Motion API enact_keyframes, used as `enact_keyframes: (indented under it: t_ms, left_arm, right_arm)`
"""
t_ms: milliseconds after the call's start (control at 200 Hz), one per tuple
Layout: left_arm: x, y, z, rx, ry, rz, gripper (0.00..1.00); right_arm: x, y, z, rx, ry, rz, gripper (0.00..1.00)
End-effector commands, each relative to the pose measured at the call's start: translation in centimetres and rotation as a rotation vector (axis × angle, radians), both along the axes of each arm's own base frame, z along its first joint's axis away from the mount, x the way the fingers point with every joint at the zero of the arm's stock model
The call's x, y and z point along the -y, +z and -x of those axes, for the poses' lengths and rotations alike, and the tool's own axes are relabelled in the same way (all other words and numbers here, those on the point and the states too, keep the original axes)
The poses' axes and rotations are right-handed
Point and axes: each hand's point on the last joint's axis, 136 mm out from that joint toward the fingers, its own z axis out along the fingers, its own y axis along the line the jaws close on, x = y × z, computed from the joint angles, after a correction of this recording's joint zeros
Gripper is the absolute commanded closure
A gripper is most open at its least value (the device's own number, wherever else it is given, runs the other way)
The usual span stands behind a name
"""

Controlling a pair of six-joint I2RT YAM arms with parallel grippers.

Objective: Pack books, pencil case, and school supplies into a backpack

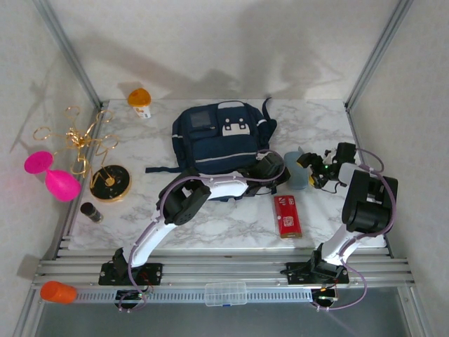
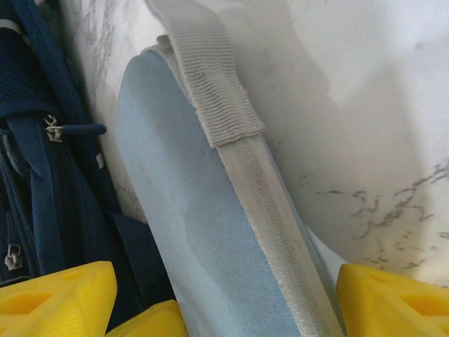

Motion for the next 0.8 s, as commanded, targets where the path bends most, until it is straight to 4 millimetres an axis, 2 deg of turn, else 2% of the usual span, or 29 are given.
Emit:
enact_keyframes:
  t_ms: [0,115,220,370,476,616,796]
  left_arm:
    - [-1.9,-2.7,-0.3,-0.049,0.033,-0.074,0.95]
    - [-3.3,-3.2,-0.4,-0.055,0.046,-0.089,1.0]
    - [-3.5,-3.1,-0.3,-0.058,0.045,-0.087,1.0]
    - [-3.5,-2.5,-0.4,-0.051,0.051,-0.081,1.0]
    - [-3.2,-2.1,-0.5,-0.045,0.043,-0.083,1.0]
    - [-3.1,-1.8,-0.7,-0.041,0.046,-0.079,1.0]
    - [-2.5,-0.2,-1.1,-0.022,0.037,-0.06,1.0]
  right_arm:
    - [-3.0,2.7,0.7,0.069,0.09,-0.106,0.2]
    - [-3.7,3.4,1.2,0.087,0.107,-0.137,0.28]
    - [-4.3,3.9,1.3,0.11,0.122,-0.148,0.33]
    - [-4.5,2.0,1.9,0.052,0.155,-0.125,0.35]
    - [-4.4,0.9,2.1,0.031,0.169,-0.041,0.36]
    - [-5.0,0.6,2.3,0.029,0.196,-0.033,0.38]
    - [-3.6,0.8,1.9,0.029,0.166,0.059,0.5]
